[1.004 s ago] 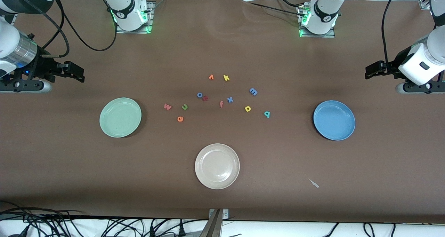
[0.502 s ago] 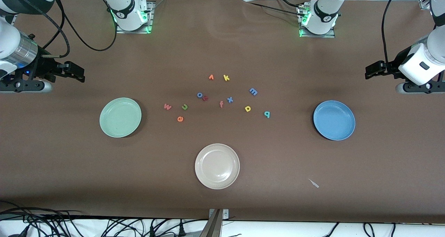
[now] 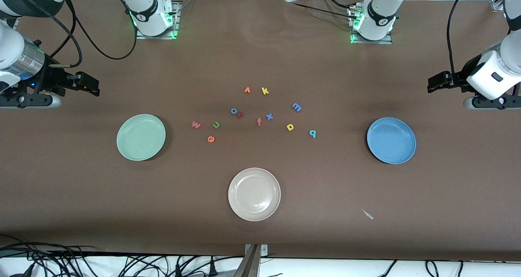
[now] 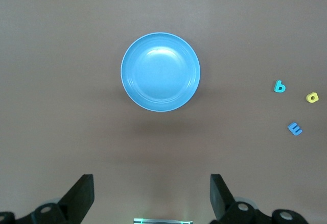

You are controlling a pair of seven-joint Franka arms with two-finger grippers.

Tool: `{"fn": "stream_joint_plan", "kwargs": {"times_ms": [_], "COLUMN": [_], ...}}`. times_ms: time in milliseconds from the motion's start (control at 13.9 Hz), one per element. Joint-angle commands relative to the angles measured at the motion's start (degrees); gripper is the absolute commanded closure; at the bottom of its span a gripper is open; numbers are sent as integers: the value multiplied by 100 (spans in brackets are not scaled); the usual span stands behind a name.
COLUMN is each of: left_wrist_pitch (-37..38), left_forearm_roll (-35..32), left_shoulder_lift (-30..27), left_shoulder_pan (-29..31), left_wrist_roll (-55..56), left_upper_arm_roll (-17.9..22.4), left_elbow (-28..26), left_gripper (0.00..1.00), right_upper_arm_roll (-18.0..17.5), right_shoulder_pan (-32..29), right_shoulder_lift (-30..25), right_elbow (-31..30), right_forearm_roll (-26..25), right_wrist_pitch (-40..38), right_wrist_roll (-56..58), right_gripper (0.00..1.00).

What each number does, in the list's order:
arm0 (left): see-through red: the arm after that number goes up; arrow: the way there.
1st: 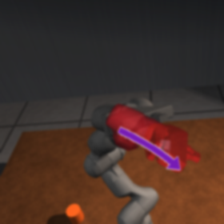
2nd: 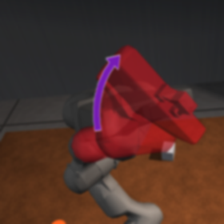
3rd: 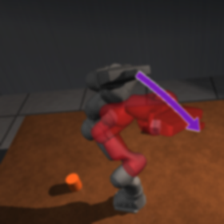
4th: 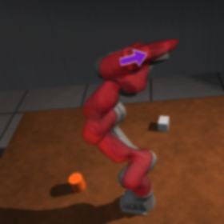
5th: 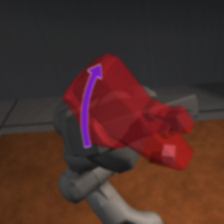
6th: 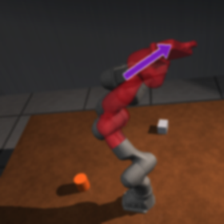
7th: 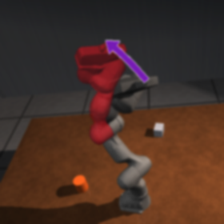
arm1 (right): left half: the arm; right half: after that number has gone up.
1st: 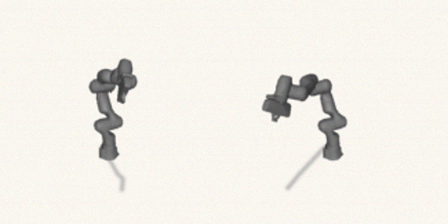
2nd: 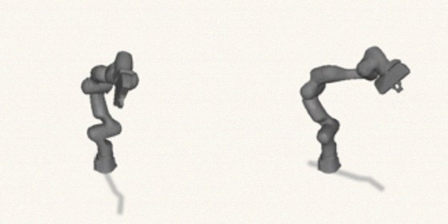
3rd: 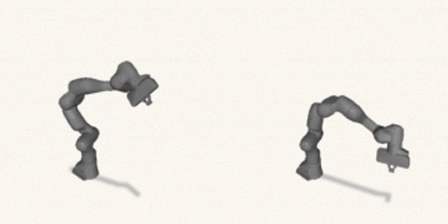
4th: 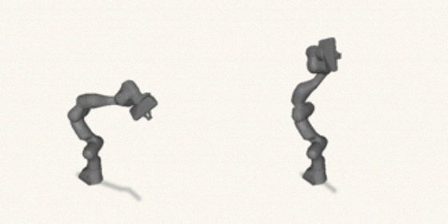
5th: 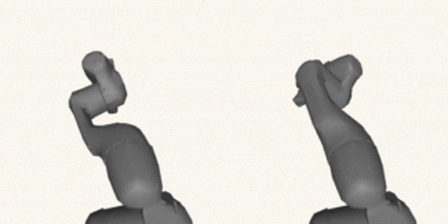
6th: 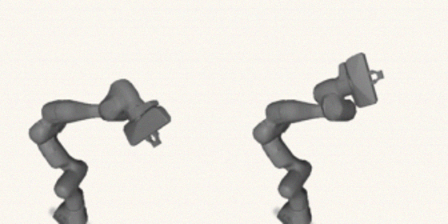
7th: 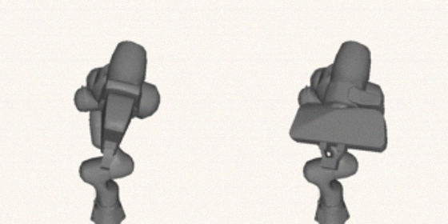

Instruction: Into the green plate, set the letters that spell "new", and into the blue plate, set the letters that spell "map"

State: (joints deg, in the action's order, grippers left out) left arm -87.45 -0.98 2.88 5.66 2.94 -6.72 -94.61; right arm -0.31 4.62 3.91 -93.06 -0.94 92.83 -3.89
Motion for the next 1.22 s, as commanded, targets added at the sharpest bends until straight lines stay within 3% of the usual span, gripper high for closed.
{"fn": "stream_joint_plan", "kwargs": {"times_ms": [0, 861, 1148], "left_wrist_pitch": [26, 26, 26], "left_forearm_roll": [125, 125, 125], "left_shoulder_lift": [46, 46, 46], "left_shoulder_pan": [5, 5, 5], "left_wrist_roll": [-136, -136, -136], "left_upper_arm_roll": [4, 4, 4], "left_elbow": [109, 118, 109], "left_gripper": [0, 0, 0], "right_upper_arm_roll": [-31, -110, 110], "right_shoulder_pan": [4, -14, -5], "right_shoulder_lift": [-145, -172, -172], "right_elbow": [-168, -616, -958], "right_forearm_roll": [-81, 42, 613], "right_wrist_pitch": [34, 420, 780], "right_wrist_roll": [-25, -183, -183], "right_gripper": [0, 0, 0]}}
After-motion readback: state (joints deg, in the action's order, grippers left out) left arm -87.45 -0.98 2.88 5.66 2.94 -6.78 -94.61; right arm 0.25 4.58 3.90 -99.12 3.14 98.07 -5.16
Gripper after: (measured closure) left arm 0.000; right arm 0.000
